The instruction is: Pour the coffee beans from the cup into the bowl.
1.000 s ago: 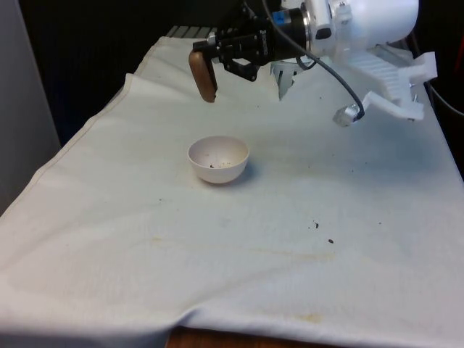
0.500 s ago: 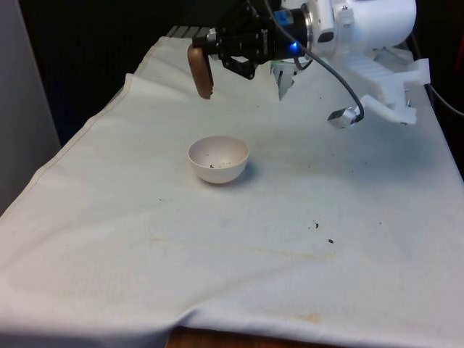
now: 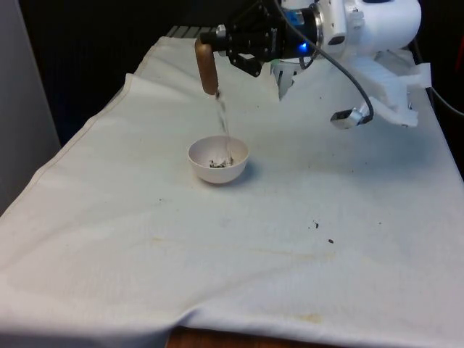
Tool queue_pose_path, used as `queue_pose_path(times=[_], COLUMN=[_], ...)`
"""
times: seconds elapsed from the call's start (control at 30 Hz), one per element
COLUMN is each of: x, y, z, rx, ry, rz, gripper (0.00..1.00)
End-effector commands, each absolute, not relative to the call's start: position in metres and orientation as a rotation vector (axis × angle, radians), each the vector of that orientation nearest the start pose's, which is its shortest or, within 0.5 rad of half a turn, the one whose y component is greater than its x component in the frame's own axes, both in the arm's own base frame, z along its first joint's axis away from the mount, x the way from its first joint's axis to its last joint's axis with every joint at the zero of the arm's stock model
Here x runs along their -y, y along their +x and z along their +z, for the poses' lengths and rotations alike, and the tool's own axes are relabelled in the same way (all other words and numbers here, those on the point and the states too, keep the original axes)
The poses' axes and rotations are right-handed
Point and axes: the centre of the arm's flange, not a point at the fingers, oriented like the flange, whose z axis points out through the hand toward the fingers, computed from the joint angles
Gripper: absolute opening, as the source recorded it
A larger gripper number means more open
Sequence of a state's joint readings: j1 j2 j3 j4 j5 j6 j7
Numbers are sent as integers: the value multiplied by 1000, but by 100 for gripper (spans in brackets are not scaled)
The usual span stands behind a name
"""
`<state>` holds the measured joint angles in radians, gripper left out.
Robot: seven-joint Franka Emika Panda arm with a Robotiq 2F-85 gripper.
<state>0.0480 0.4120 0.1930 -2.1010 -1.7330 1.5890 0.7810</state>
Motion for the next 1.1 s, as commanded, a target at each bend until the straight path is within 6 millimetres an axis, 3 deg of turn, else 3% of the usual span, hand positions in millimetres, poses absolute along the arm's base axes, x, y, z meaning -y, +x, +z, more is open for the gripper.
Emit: queue_pose_path(times=[0.0,1.07], x=[-31,-43], y=[569,559], z=[260,250], rx=[-416,-507], ry=[1501,1350], rz=[169,193], gripper=[0,0])
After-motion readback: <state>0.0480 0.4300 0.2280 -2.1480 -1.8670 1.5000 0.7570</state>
